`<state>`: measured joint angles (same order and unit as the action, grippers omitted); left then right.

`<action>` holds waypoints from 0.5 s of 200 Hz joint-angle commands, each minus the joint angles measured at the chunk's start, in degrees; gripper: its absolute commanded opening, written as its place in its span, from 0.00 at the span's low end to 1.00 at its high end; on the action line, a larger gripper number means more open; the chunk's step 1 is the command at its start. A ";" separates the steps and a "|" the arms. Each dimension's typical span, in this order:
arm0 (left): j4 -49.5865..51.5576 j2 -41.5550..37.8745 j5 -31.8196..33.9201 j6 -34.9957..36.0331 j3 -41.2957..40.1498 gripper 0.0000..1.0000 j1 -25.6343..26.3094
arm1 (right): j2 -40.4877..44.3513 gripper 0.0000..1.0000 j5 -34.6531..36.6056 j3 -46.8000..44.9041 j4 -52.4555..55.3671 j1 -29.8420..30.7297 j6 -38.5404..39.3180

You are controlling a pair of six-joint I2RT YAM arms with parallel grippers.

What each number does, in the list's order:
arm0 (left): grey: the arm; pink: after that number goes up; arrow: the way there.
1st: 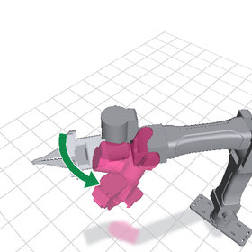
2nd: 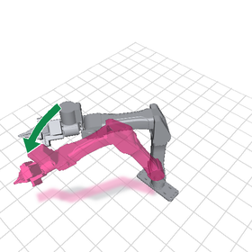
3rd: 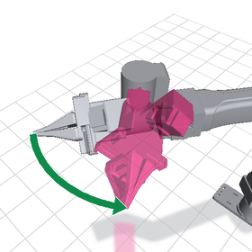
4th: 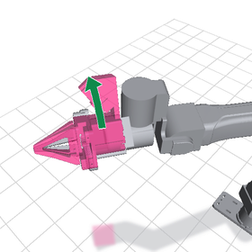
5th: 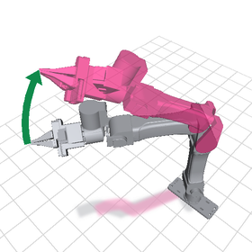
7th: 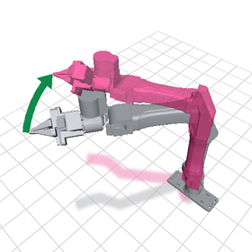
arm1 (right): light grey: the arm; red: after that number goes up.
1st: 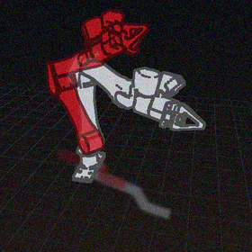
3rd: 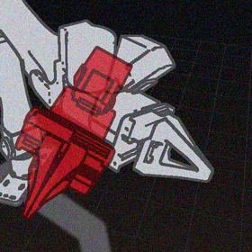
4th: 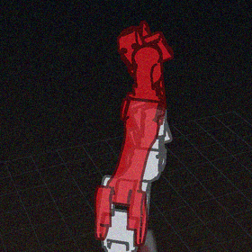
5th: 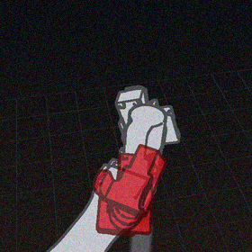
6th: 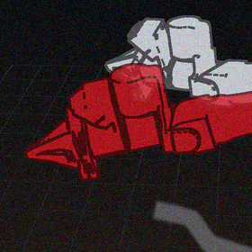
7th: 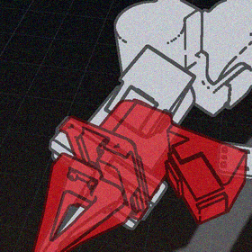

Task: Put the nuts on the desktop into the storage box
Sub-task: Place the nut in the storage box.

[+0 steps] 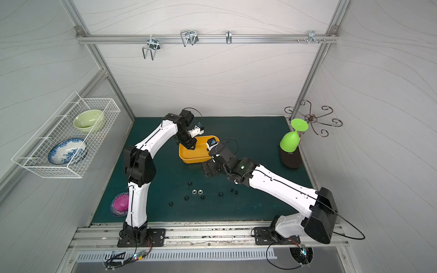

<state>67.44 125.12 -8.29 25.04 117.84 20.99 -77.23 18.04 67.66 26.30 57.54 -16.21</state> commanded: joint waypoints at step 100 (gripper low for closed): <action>-8.47 8.07 4.78 -1.63 0.32 0.27 -0.77 | -6.76 0.99 -1.43 4.73 -3.07 0.47 -2.65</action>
<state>62.22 132.16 -4.67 24.18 118.37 20.49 -82.87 17.54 70.83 24.29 57.56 -17.78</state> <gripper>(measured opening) 0.277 0.989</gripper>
